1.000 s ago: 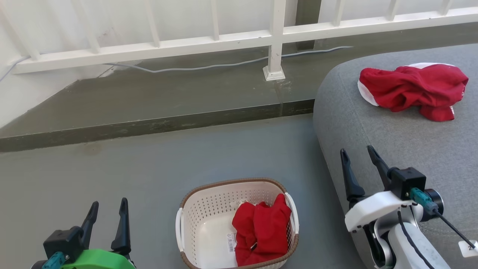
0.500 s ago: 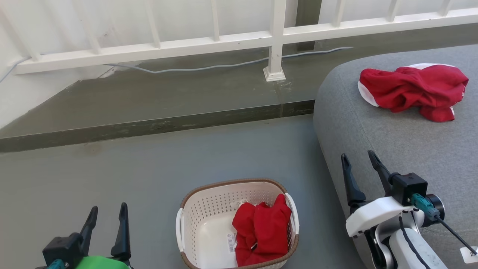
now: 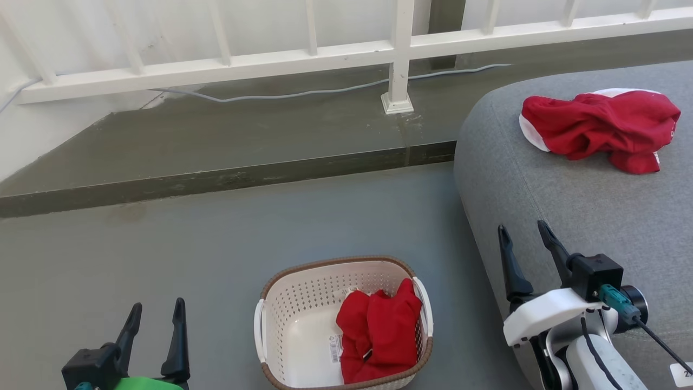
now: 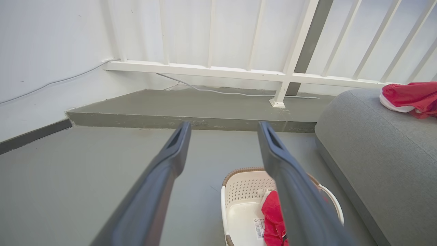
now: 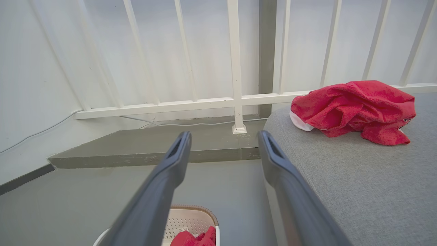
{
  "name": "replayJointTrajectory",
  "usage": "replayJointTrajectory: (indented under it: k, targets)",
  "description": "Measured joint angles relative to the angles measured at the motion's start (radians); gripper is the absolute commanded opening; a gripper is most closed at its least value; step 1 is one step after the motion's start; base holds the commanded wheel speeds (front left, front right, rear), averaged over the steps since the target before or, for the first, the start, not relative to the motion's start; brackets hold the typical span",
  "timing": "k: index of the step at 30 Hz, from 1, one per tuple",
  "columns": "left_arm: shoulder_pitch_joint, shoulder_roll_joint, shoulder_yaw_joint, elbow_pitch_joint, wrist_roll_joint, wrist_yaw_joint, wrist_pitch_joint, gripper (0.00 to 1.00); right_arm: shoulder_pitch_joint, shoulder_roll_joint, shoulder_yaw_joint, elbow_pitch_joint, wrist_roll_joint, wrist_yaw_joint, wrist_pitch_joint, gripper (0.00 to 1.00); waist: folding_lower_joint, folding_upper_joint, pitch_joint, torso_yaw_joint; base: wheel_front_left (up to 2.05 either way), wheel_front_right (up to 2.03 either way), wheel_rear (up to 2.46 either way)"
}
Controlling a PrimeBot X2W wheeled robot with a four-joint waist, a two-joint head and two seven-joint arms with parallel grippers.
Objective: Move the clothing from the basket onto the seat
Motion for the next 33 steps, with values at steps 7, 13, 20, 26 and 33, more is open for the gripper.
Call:
replayJointTrajectory:
  k: [7, 13, 20, 26, 33]
  targets:
    - [0.007, -0.001, 0.016, -0.022, 0.001, 0.0, 0.0, 1.0, 0.011, 0.0, -0.003, -0.016, 0.0, -0.005, 0.0, 1.0, 0.0, 0.0, 0.016, -0.003, 0.0, 0.0, 0.0]
    - [0.007, 0.0, 0.017, -0.047, 0.01, 0.0, 0.0, 1.0, 0.001, 0.0, -0.024, -0.053, 0.0, -0.006, 0.0, 1.0, 0.0, 0.0, 0.057, -0.008, 0.0, 0.0, 0.0]
    - [-0.036, 0.005, -0.014, -0.059, 0.024, -0.008, 0.011, 1.0, -0.074, -0.001, -0.06, -0.097, 0.0, -0.012, 0.0, 1.0, 0.0, 0.0, 0.13, -0.012, 0.0, 0.0, 0.0]
    - [-0.127, -0.001, -0.056, -0.049, 0.039, -0.019, 0.047, 1.0, -0.131, -0.008, -0.096, -0.119, 0.0, -0.024, 0.0, 1.0, 0.0, 0.0, 0.207, -0.018, 0.0, 0.0, 0.0]
    - [-0.233, -0.018, -0.086, -0.005, 0.065, -0.036, 0.088, 1.0, -0.21, -0.018, -0.125, -0.149, 0.0, -0.025, 0.0, 1.0, 0.0001, 0.0, 0.302, -0.029, 0.0, 0.0, 0.0]
